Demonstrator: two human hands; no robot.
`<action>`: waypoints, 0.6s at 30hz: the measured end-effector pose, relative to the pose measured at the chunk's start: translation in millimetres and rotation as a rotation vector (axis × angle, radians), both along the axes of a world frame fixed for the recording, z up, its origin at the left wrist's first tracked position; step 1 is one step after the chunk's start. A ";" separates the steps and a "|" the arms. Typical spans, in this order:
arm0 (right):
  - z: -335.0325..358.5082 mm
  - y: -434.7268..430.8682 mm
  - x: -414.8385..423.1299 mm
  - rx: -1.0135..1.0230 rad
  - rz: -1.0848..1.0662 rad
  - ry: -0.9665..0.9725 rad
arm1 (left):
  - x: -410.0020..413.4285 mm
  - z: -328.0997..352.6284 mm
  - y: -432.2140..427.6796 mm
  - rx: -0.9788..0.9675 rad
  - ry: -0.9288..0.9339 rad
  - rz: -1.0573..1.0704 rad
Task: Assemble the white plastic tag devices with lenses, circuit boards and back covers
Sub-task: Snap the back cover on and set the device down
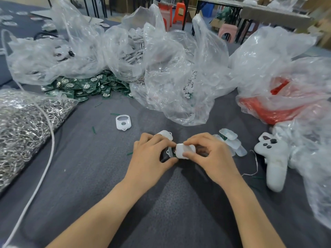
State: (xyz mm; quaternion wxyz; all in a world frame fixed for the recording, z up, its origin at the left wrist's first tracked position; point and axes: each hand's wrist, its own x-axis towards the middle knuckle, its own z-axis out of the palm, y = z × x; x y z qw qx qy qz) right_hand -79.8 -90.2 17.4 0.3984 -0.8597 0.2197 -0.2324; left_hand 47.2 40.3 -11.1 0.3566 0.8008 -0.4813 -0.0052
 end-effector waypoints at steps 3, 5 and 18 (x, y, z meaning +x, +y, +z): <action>0.0 -1.8 -1.1 0.010 0.043 0.052 | 0.9 0.6 -0.1 -0.006 0.013 -0.006; 0.0 -2.4 -1.6 0.016 0.061 0.061 | 1.4 0.8 -0.1 -0.011 0.027 -0.019; 1.2 0.4 0.3 0.119 0.068 0.101 | 3.4 2.0 -0.2 -0.005 0.088 -0.105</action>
